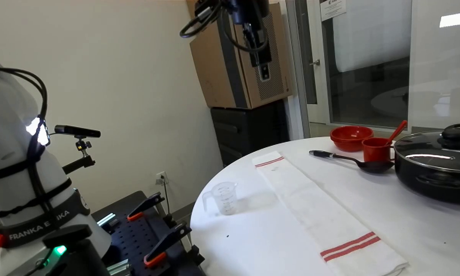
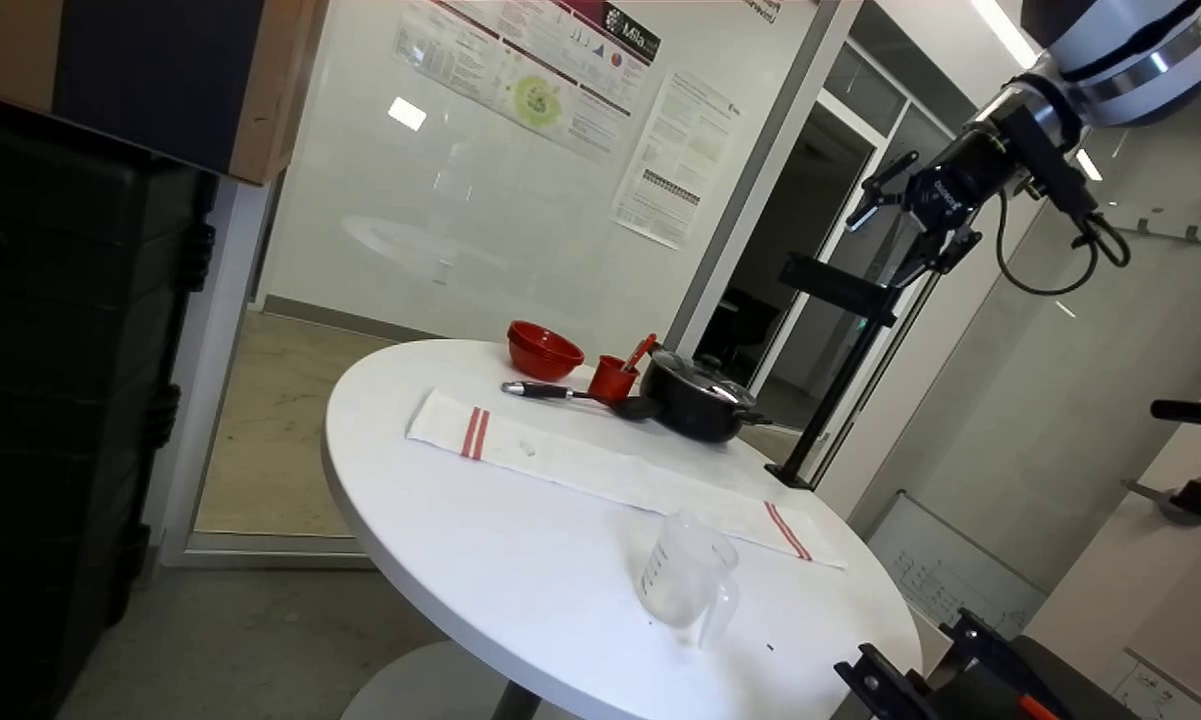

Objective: Fold the white towel

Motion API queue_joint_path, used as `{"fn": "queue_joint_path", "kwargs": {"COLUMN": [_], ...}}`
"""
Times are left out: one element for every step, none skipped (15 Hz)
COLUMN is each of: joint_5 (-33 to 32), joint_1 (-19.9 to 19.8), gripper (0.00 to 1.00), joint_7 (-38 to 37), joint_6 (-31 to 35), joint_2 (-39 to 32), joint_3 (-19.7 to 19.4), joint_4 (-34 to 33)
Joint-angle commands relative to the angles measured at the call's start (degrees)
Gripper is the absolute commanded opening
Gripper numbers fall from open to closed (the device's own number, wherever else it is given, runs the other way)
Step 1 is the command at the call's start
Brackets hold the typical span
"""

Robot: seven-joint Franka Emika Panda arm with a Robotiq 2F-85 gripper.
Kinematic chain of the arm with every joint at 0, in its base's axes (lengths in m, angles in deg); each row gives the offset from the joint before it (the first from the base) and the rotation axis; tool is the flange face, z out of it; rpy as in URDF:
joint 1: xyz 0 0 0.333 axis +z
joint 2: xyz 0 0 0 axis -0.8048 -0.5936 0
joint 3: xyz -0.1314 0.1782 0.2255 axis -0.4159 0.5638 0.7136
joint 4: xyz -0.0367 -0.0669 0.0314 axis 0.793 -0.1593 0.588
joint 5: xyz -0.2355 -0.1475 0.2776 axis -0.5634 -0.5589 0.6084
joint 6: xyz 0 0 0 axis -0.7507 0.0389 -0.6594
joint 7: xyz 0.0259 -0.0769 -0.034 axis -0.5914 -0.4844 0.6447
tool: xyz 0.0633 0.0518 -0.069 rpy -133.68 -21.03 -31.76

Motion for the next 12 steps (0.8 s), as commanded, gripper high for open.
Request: {"fn": "queue_joint_path", "kwargs": {"joint_5": [-0.5, -0.9, -0.8, -0.8, -1.0, -1.2, -1.6, -2.2, -2.8, -4.0, -5.8, -7.6], "joint_1": [-2.5, -3.1, -3.5, -3.8, -4.1, -4.4, -4.6, -4.8, -5.0, -5.0, -4.8, -4.6], "gripper": [1.0, 1.0, 1.0, 1.0, 1.0, 1.0, 1.0, 1.0, 1.0, 1.0, 1.0, 1.0], "joint_7": [-4.3, -5.5, -6.1, -6.9, -7.5, -8.2, -8.7, -9.2, -9.4, -10.0, -10.6, -11.2], "joint_6": [-4.7, -5.4, -5.9, -6.4, -6.0, -5.9, -5.5, -5.3, -5.3, -5.2, -4.8, -4.6], "joint_2": [-11.0, -13.1, -16.0, -18.1, -20.7, -23.1, -25.7, -28.1, -30.6, -32.7, -34.8, -36.7], "joint_3": [0.9, 1.2, 1.4, 1.7, 2.1, 2.4, 2.8, 3.1, 3.3, 3.5, 3.5, 3.5], "joint_4": [-9.8, -11.4, -13.0, -14.4, -15.4, -16.5, -17.1, -17.7, -18.2, -18.6, -18.6, -18.8]}}
